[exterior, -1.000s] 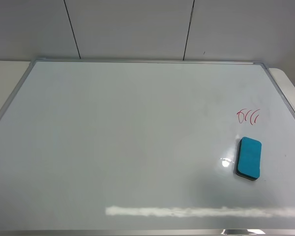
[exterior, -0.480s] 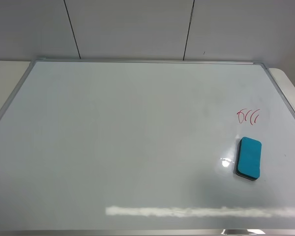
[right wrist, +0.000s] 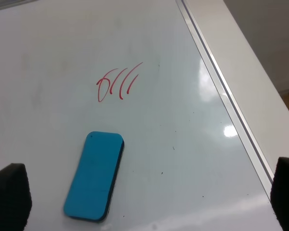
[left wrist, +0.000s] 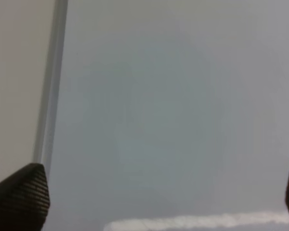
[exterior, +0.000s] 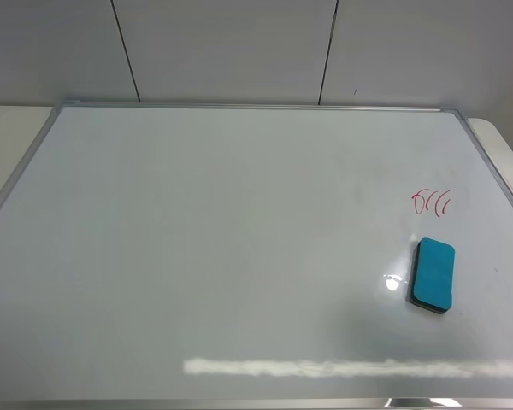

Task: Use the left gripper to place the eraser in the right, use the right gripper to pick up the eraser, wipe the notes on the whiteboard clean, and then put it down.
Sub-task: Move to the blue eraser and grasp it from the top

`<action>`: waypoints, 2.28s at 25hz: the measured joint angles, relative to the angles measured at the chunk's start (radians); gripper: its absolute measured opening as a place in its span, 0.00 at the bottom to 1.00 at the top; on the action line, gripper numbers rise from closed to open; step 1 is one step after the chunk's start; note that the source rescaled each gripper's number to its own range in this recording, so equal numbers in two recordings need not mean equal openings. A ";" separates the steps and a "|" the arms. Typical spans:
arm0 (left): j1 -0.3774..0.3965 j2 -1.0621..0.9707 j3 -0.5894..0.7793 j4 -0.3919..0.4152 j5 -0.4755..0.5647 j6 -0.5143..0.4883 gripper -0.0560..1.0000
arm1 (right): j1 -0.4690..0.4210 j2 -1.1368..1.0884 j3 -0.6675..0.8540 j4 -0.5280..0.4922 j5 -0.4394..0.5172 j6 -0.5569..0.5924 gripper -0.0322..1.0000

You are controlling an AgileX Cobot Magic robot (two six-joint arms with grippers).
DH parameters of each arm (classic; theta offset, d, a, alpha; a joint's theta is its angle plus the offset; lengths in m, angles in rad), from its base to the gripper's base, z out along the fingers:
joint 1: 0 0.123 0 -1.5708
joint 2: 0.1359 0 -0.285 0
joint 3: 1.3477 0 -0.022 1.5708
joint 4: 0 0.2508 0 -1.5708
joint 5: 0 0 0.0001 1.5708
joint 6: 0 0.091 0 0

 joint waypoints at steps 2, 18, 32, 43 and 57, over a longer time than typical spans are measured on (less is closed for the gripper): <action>0.000 0.000 0.000 0.000 -0.001 0.000 1.00 | 0.000 0.000 0.000 0.000 0.000 0.000 1.00; 0.000 0.000 0.000 0.000 -0.001 0.000 1.00 | 0.000 0.000 0.000 0.000 0.000 0.000 1.00; 0.000 0.000 0.000 0.000 -0.001 0.001 1.00 | 0.000 0.034 -0.012 0.002 -0.018 -0.017 1.00; 0.000 0.000 0.000 0.000 -0.001 0.000 1.00 | 0.000 0.528 -0.113 0.046 -0.175 0.107 1.00; 0.000 0.000 0.000 0.000 -0.001 0.000 1.00 | 0.000 1.231 -0.113 0.038 -0.388 0.136 1.00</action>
